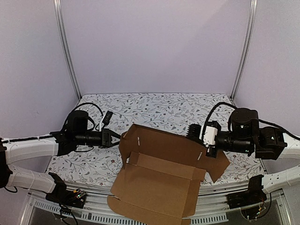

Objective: Fold the paper box

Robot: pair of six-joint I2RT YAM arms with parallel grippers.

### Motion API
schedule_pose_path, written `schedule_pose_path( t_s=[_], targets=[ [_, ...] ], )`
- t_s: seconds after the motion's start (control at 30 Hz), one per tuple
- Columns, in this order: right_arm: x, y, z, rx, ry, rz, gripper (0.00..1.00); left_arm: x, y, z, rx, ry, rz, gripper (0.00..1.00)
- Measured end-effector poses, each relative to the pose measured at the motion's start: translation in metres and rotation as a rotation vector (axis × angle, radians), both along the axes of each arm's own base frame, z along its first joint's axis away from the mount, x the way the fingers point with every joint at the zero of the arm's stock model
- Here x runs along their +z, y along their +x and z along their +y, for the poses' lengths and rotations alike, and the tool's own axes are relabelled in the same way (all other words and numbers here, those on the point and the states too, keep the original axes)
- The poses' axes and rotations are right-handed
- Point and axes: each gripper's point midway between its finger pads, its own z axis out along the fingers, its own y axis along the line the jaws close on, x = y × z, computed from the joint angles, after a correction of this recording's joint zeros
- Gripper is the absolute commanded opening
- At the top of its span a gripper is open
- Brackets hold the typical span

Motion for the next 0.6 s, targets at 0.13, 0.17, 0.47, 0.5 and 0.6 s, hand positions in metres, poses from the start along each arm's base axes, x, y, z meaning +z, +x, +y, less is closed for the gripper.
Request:
schedule_pose_path(
  t_s=[0.13,0.17,0.47,0.5,0.6],
  targets=[
    [-0.007,-0.004,0.006,0.011,-0.031,-0.01,0.0,-0.007,-0.004,0.002,0.004,0.002,0.015,0.09],
    [-0.008,-0.005,0.006,0.013,-0.036,-0.015,0.0,-0.009,-0.004,0.003,0.006,0.003,0.018,0.09],
    [-0.018,-0.013,0.009,0.021,-0.067,-0.05,0.0,-0.016,-0.006,0.004,0.016,-0.008,0.03,0.09],
    [-0.019,-0.014,0.009,0.02,-0.073,-0.055,0.0,-0.016,-0.006,0.003,0.015,-0.009,0.03,0.09],
    [-0.021,-0.016,0.01,0.016,-0.081,-0.071,0.0,-0.018,-0.007,-0.001,0.008,-0.014,0.036,0.09]
  ],
)
